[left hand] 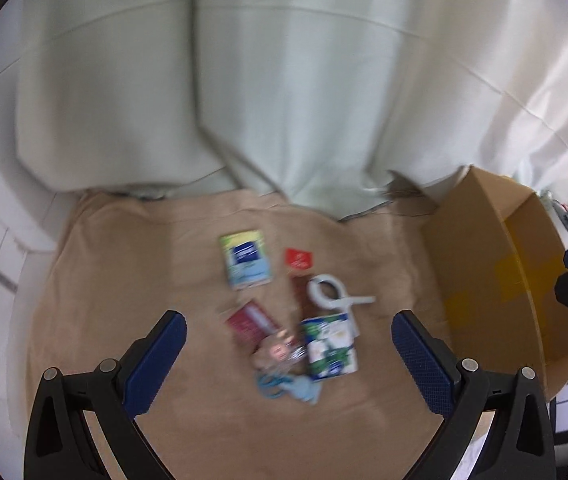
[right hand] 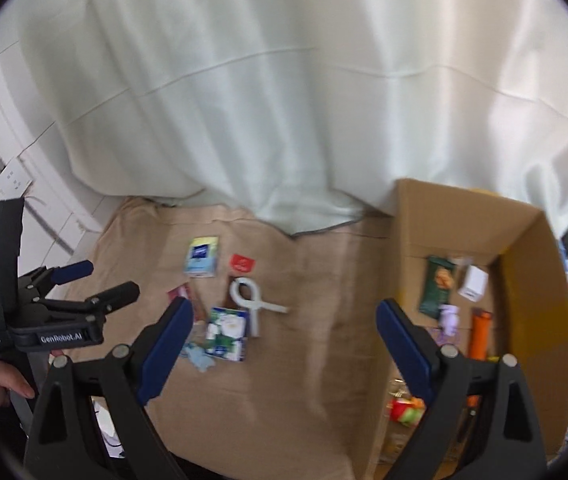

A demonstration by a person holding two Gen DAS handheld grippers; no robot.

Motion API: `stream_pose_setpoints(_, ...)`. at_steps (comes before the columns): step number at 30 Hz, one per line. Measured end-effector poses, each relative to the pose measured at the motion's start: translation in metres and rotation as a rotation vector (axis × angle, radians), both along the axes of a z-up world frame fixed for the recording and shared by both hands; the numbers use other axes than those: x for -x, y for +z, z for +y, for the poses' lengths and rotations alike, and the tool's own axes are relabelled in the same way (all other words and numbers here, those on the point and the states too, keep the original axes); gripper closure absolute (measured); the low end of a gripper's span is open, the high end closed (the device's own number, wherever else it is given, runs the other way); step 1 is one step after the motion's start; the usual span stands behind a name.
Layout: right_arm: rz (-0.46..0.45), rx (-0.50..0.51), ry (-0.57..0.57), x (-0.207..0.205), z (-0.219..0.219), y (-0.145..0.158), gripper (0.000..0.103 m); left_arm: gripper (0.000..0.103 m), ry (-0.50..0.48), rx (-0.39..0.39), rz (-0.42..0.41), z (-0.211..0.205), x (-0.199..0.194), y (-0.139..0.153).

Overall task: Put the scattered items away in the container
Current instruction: 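Move both grippers back from the box to the remaining items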

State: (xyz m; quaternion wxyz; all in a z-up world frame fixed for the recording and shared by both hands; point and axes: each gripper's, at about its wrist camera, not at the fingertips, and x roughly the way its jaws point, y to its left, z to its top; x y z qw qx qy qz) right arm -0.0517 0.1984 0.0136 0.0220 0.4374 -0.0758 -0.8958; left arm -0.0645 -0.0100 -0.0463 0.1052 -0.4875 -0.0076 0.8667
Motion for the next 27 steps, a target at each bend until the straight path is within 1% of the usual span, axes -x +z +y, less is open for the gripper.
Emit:
stream_pose_setpoints(4, -0.031, 0.005, 0.037, 0.016, -0.02, -0.013, 0.008, 0.0, 0.024, 0.0, -0.018, -0.017, -0.006, -0.011)
stream_pose_setpoints(8, -0.067, 0.038, 0.07, 0.027, -0.036, -0.024, 0.008, 0.0, 0.029, 0.016, -0.038, -0.023, -0.009, -0.023)
stream_pose_setpoints(12, -0.089, 0.029, 0.091, 0.034, -0.052, -0.037, 0.008, 0.0, 0.018, 0.054, -0.063, -0.023, -0.008, -0.043)
stream_pose_setpoints(16, -0.13, 0.018, 0.1, 0.04, -0.06, -0.058, 0.008, 0.0, 0.002, 0.084, -0.097, -0.021, -0.008, -0.066)
stream_pose_setpoints(19, -0.158, -0.021, 0.103, 0.043, -0.066, -0.074, 0.008, 0.0, -0.001, 0.095, -0.124, -0.02, -0.005, -0.084)
stream_pose_setpoints(24, -0.199, -0.015, 0.108, 0.044, -0.066, -0.095, 0.008, 0.0, 0.006, 0.104, -0.169, -0.019, 0.002, -0.11)
stream_pose_setpoints(27, -0.211, -0.017, 0.108, 0.044, -0.064, -0.103, 0.008, 0.0, 0.005, 0.114, -0.18, -0.016, 0.006, -0.121)
